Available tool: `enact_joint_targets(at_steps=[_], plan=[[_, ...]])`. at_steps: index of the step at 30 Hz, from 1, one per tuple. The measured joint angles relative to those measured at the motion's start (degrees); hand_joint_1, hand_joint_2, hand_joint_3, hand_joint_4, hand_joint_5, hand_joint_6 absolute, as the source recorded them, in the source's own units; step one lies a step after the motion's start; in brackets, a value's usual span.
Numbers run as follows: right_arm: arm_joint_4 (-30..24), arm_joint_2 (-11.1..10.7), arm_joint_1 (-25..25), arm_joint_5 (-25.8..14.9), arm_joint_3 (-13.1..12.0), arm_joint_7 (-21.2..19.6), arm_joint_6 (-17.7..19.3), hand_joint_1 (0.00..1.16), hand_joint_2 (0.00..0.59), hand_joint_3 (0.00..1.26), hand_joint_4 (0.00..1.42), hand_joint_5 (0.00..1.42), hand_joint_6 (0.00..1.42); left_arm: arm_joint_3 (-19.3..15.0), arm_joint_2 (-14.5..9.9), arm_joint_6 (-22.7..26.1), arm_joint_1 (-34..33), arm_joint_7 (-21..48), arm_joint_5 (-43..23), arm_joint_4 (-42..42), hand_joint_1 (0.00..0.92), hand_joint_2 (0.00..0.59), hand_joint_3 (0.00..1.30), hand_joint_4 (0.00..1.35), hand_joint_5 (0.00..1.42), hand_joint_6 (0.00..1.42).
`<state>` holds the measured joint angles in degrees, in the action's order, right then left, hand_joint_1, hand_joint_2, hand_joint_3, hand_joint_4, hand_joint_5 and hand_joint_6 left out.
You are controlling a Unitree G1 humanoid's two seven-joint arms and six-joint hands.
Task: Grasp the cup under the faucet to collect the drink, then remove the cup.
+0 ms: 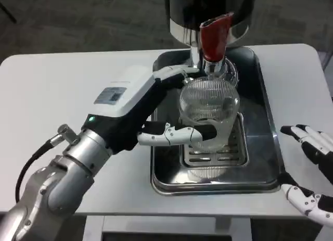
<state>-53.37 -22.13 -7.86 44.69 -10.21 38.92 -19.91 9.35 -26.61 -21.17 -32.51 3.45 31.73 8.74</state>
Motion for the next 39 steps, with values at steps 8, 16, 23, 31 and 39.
enact_joint_targets(at_steps=[8,16,23,31,39], plan=[[0.0,0.0,-0.1,0.0,0.3,-1.0,-0.1,0.38,0.494,0.07,0.00,0.00,0.03,-3.7,-2.0,0.0,3.4,0.6,-2.3,-6.0,0.159,0.073,0.29,0.17,0.33,0.33],[-0.1,0.0,0.2,0.1,1.3,-1.2,-0.1,0.38,0.494,0.06,0.00,0.00,0.02,-7.2,-3.3,0.9,7.7,2.7,-5.2,-13.5,0.146,0.079,0.30,0.18,0.33,0.33],[-1.3,0.1,0.3,1.4,1.9,-2.9,0.1,0.39,0.491,0.06,0.00,0.00,0.01,-11.2,-4.4,1.4,11.6,4.1,-8.9,-18.4,0.121,0.084,0.31,0.21,0.33,0.33],[-3.3,0.9,-0.2,3.9,2.6,-4.1,0.5,0.40,0.490,0.06,0.00,0.00,0.00,-14.4,-4.7,1.7,15.4,5.9,-13.2,-22.8,0.099,0.098,0.32,0.26,0.36,0.34],[-4.8,2.3,-0.2,5.8,3.4,-4.5,1.0,0.40,0.490,0.06,0.00,0.00,0.00,-17.7,-4.7,2.6,16.8,7.5,-18.3,-26.2,0.065,0.105,0.33,0.30,0.37,0.35]])
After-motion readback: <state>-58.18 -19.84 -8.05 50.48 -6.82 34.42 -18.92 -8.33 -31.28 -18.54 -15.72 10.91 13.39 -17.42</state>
